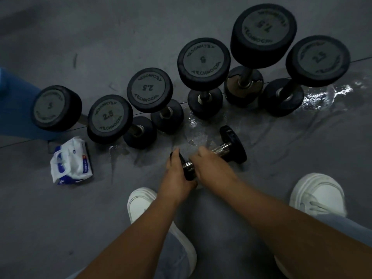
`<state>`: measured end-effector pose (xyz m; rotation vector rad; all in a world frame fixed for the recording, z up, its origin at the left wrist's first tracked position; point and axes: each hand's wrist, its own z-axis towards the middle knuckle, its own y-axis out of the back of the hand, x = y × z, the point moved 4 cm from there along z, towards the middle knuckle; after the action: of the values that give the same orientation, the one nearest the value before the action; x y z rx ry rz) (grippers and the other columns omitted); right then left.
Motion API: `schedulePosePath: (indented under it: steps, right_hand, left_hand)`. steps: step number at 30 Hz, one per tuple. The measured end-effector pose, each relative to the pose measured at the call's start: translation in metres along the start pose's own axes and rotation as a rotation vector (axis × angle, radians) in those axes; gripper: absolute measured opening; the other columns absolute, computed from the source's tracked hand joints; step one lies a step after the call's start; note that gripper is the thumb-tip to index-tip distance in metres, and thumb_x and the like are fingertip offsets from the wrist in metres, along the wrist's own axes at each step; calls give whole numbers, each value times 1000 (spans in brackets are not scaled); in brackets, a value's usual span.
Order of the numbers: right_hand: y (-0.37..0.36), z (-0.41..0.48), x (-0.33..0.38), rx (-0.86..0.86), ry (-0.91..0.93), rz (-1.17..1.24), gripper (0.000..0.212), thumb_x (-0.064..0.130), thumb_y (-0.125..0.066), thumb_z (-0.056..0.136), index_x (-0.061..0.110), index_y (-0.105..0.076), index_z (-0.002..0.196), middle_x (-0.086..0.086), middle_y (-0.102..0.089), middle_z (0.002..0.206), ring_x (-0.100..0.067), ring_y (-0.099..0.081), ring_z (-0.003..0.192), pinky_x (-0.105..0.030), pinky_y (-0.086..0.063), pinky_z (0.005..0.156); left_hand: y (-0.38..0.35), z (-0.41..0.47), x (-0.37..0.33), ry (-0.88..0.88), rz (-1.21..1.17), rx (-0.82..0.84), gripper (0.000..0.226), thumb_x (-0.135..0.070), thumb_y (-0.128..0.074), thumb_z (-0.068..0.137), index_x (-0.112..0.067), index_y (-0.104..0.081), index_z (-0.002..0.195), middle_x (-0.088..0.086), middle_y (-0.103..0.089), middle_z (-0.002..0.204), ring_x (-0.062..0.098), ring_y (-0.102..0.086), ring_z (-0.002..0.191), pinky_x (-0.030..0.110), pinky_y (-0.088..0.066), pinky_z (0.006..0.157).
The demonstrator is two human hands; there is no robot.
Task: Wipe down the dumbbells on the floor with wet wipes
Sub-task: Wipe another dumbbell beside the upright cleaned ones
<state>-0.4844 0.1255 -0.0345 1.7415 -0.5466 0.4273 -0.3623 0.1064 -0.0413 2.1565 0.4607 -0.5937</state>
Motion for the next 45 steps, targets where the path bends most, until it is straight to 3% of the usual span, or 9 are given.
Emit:
schedulePosePath:
  steps: [6, 10, 17, 22, 25, 30, 35, 42, 45]
  right_hand:
    - [0, 3, -15, -50, -16, 57, 32, 13, -42, 82, 14, -63, 106, -9, -51, 102, -30, -50, 98, -40, -48, 80]
    - [18, 9, -21, -210, -146, 143, 22, 17, -60, 88, 25, -64, 108, -2, -65, 92, -22, -57, 89, -31, -46, 72]
    - [-2, -1, -9, 39, -34, 116, 14, 20, -59, 91, 18, -69, 100, -9, -58, 98, -28, -62, 88, -34, -51, 75]
    - [5, 24, -7, -112, -149, 211, 25, 9, -56, 87, 15, -59, 111, -14, -63, 100, -29, -61, 90, -36, -50, 78]
    - [-6, 19, -1, 56, -158, 111, 21, 10, -53, 86, 14, -66, 101, -12, -60, 101, -31, -62, 91, -31, -49, 76]
    - [0, 16, -9, -24, -245, 234, 10, 15, -62, 89, 9, -68, 95, -6, -61, 95, -18, -61, 80, -10, -36, 65]
    - [-10, 18, -3, 68, -207, 49, 20, 11, -56, 87, 13, -63, 106, -11, -57, 108, -30, -63, 93, -31, -48, 75]
    - [2, -2, -26, -146, -240, 188, 18, 20, -58, 90, 20, -70, 104, -1, -58, 120, -22, -62, 100, -30, -51, 85]
    - [-5, -18, -16, -36, -107, 189, 32, 18, -53, 89, 30, -66, 116, 10, -65, 120, -15, -64, 105, -28, -52, 86]
  left_hand:
    - [1, 3, 0, 20, -6, 11, 113, -9, -79, 68, -23, -9, 156, 8, -24, 156, 24, -39, 135, 21, -33, 99]
    - [3, 2, -1, 19, -22, 8, 113, -6, -79, 66, -24, -12, 155, 9, -28, 152, 24, -43, 132, 21, -36, 100]
    - [2, 2, 1, 3, -33, 4, 112, -9, -81, 65, -27, -14, 153, 9, -31, 148, 25, -50, 124, 25, -43, 99]
    - [3, 3, 0, 3, -26, -9, 109, -11, -80, 68, -27, -14, 154, 9, -31, 149, 25, -49, 125, 31, -44, 100]
    - [4, 2, -1, 7, -41, 7, 110, -10, -81, 70, -27, -13, 154, 8, -28, 151, 22, -47, 126, 21, -37, 94]
    - [4, 5, 1, 16, -28, 6, 110, -10, -81, 68, -28, -14, 154, 10, -31, 150, 25, -48, 126, 24, -39, 95]
    - [4, 5, -1, 10, -54, 16, 112, -11, -83, 68, -30, -13, 154, 9, -31, 149, 24, -49, 123, 27, -42, 98]
    - [4, 6, 1, 18, -55, 6, 110, -5, -79, 67, -28, -15, 154, 9, -29, 149, 25, -44, 130, 24, -38, 98]
    - [5, 6, -1, 14, -48, 1, 109, -9, -81, 68, -26, -18, 154, 11, -32, 148, 26, -45, 129, 23, -35, 96]
